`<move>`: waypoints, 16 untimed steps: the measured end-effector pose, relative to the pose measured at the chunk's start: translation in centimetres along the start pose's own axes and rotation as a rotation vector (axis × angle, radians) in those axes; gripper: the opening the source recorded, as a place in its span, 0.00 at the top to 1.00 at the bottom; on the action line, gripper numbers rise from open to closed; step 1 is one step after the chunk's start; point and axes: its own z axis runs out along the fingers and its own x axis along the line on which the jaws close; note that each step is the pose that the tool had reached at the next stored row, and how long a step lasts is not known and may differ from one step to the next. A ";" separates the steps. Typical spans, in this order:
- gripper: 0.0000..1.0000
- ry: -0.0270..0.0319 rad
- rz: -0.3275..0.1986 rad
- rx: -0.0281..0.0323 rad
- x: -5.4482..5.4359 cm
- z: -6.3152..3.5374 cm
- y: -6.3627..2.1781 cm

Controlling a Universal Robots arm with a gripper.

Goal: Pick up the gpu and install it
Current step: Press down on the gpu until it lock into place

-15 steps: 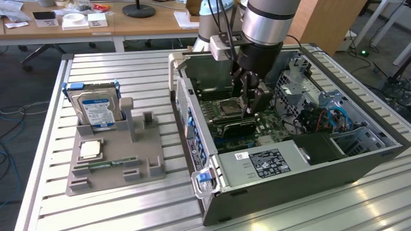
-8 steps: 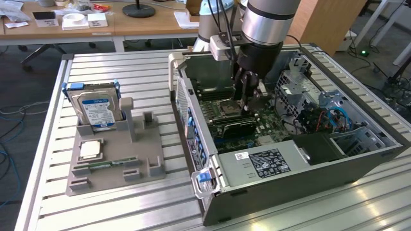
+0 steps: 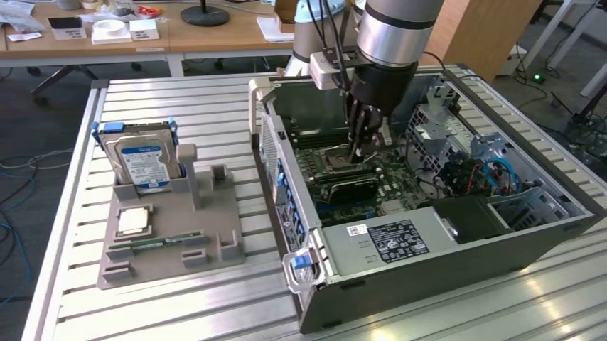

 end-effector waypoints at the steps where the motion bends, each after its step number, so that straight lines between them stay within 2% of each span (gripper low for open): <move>1: 0.80 0.0000 0.000 0.0000 0.0 0.00 0.00; 2: 0.86 0.0000 0.000 0.0000 0.0 0.00 0.00; 4: 0.86 0.0000 0.000 0.0000 0.0 0.00 0.00; 5: 0.89 0.0000 0.000 0.0000 0.0 0.00 0.00; 16: 0.89 0.0000 0.000 0.0000 0.0 0.00 0.00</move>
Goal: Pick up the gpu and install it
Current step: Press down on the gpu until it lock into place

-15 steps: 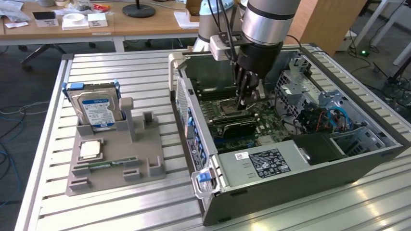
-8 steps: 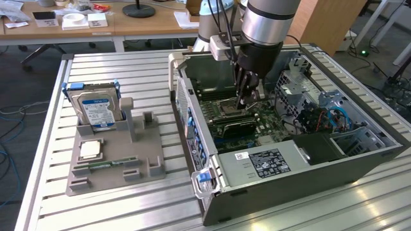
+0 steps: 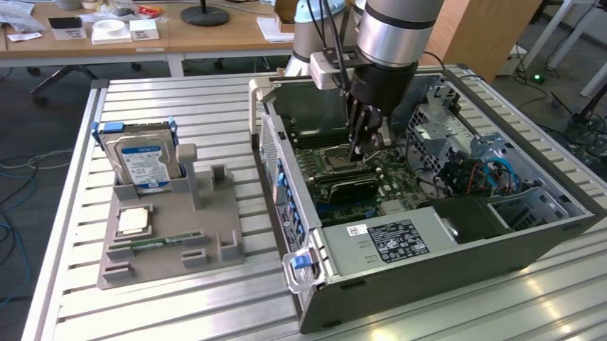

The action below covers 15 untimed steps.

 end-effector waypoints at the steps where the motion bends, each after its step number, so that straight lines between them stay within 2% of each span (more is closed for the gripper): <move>1: 0.89 0.0000 0.000 0.0000 0.0 0.00 0.00; 11: 0.89 0.0000 0.000 0.0000 0.0 0.84 0.01; 15: 0.89 0.0002 0.000 -0.0001 0.0 0.87 0.02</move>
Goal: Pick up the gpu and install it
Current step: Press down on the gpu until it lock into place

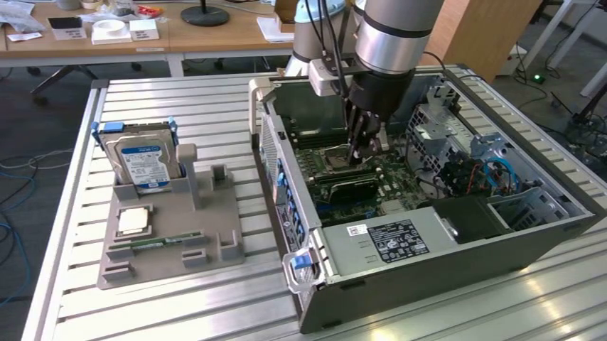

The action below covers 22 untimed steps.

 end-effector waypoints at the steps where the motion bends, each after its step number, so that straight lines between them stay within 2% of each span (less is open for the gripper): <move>1: 0.89 -0.0003 0.000 0.0001 0.0 0.02 0.00; 8: 0.89 -0.0002 0.000 0.0001 -0.7 0.10 0.01; 15: 0.89 -0.0003 0.000 0.0001 -0.9 0.65 0.02; 22: 0.89 -0.0002 0.000 0.0001 -0.9 0.75 0.03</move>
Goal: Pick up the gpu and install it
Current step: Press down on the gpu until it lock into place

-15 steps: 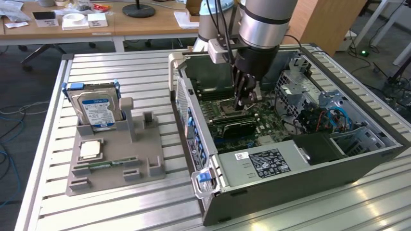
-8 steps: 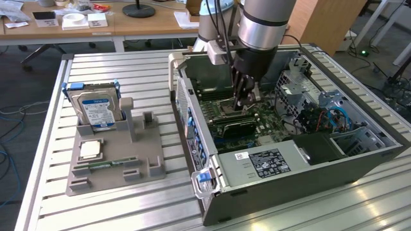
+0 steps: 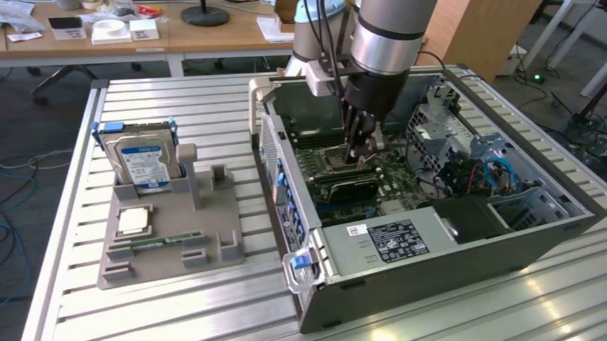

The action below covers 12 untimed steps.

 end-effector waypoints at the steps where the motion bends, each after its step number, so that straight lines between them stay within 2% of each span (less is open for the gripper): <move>1: 0.89 0.0004 0.000 0.0000 0.0 0.08 0.00; 12: 0.89 0.0025 0.000 -0.0001 0.0 0.94 0.02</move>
